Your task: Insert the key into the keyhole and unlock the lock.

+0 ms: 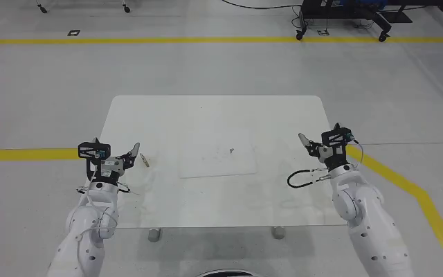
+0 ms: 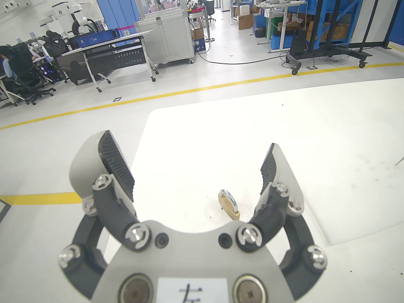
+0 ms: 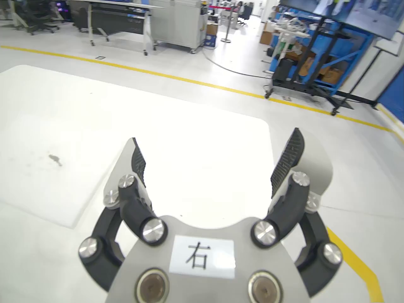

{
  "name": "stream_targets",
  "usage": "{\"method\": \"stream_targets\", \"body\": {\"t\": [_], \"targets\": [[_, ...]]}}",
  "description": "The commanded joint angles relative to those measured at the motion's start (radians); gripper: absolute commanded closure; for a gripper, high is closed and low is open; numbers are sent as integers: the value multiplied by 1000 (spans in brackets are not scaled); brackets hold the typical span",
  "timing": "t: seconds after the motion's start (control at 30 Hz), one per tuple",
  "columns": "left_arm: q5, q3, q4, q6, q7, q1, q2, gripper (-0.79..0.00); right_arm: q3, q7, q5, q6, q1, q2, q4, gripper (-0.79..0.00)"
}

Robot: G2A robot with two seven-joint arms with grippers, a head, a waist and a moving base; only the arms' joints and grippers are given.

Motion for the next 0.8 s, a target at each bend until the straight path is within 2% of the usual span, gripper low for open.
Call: {"method": "stream_targets", "body": {"t": [0.0,0.1,0.17,0.3,0.43,0.47,0.5,0.53,0.77], "targets": [[0,0,0,0,0,0,0,-785,-43,40,61,-123,38,-1,20,-785],[0,0,0,0,0,0,0,-784,-46,45,72,-147,44,-1,24,-784],[0,0,0,0,0,0,0,-785,-47,48,78,-216,46,-1,26,-784],[0,0,0,0,0,0,0,-784,-46,47,72,-152,44,-1,25,-784],[0,0,0,0,0,0,0,-785,-46,47,72,-148,44,-1,25,-785],[0,0,0,0,0,0,0,-785,-73,45,85,-236,51,0,19,-785],[0,0,0,0,0,0,0,-785,-90,43,125,-376,73,4,46,-785],[0,0,0,0,0,0,0,-785,-86,58,163,-462,103,7,97,-785],[0,0,0,0,0,0,0,-785,-216,243,211,-711,279,7,262,-785]]}}
